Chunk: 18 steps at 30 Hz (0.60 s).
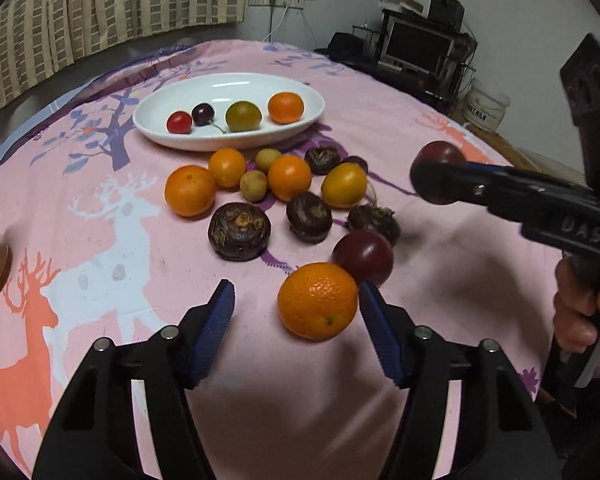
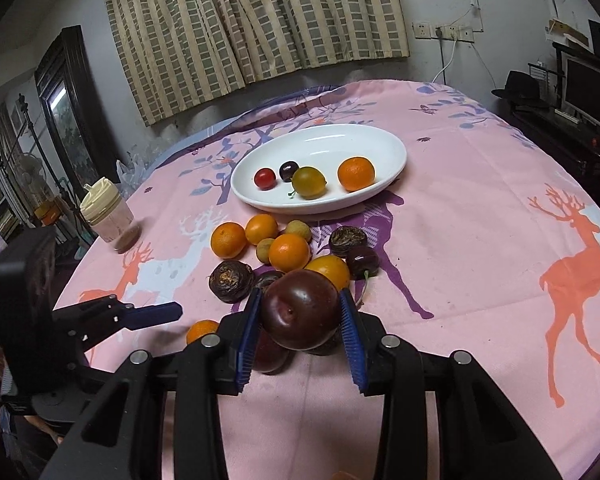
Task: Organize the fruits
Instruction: 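Grasp the dark plum with the right tool while the left tool grasps an orange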
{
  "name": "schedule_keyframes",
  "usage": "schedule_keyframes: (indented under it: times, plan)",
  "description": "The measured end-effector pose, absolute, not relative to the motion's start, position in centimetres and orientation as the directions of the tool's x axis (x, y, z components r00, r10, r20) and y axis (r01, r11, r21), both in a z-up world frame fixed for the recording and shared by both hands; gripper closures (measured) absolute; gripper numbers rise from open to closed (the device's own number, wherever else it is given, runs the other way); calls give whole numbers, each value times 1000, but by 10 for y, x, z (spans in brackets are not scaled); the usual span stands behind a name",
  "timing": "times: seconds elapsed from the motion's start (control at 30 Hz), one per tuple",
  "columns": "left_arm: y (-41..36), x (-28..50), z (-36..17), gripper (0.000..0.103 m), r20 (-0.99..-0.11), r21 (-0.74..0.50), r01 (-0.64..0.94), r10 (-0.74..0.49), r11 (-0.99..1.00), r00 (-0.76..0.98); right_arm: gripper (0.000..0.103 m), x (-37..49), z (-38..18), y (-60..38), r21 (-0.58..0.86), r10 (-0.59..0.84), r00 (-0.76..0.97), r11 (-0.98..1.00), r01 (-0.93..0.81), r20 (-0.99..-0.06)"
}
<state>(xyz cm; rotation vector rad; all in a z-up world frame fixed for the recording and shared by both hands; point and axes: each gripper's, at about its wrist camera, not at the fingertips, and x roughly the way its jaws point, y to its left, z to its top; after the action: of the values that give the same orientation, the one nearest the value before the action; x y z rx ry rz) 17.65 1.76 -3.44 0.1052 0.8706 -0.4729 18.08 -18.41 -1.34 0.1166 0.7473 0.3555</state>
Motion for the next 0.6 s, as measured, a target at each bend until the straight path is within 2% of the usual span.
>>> schedule_keyframes:
  times: [0.2,0.3,0.47,0.6]
  plan:
    - [12,175,-40,40,-768,-92,463,-358,882,530,65,178,-17,-186,242,373,670,928,-285,-642]
    - [8,177,-44,50,-784,-91,470,-354,878,510,65,177,-19,-188,251,380,668,925,-286,-639]
    - [6,179,-49,59,-796,-117,481,-372,869,478,65,177,-26,-190,263,391,661,920,-290,-640]
    - [8,180,-49,60,-792,-138,476,-385,869,473,65,179,-31,-193,276,400,654,916,-290,-642]
